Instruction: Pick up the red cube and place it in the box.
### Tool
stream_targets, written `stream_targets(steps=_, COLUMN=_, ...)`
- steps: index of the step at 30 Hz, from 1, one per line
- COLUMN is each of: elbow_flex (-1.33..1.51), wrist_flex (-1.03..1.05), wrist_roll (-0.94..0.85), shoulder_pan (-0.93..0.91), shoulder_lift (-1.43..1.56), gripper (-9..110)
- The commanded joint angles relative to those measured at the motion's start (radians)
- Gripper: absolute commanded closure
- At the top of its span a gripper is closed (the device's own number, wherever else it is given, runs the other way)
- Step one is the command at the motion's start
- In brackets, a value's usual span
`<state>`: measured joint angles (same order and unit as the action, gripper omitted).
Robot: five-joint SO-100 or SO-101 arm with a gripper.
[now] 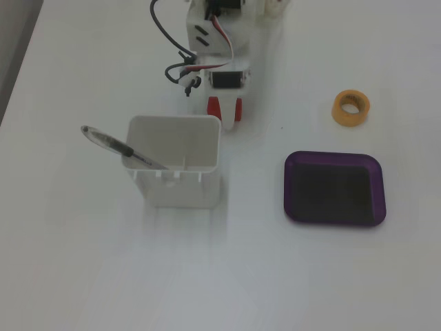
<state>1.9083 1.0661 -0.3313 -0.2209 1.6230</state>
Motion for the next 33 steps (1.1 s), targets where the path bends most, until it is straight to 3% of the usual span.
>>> stream_targets(steps=1, elbow_flex=-0.003, wrist_flex=-0.008, wrist_roll=-0.005, shoulder_pan=-0.003, shoulder_lift=0.005, gripper=92)
stream_targets(steps=6, elbow_flex=-0.005, wrist_flex=-0.008, wrist_roll=-0.005, shoulder_pan=-0.003, shoulder_lift=0.005, gripper=102)
stream_targets(steps=13, elbow_flex=-0.018, wrist_flex=0.015, wrist_roll=-0.003, shoulder_pan=0.014, shoulder_lift=0.023, gripper=102)
stream_targets(steps=17, elbow_flex=-0.124, wrist_flex=0.161, wrist_roll=0.003, shoulder_pan=0.025, shoulder_lift=0.138, gripper=102)
stream_targets(steps=24, elbow_flex=-0.299, wrist_flex=0.327, wrist_roll=0.008, shoulder_pan=0.273, shoulder_lift=0.367, gripper=102)
stream_targets(steps=33, elbow_flex=-0.314, wrist_flex=0.213, wrist_roll=0.008, shoulder_pan=0.469, shoulder_lift=0.285, gripper=102)
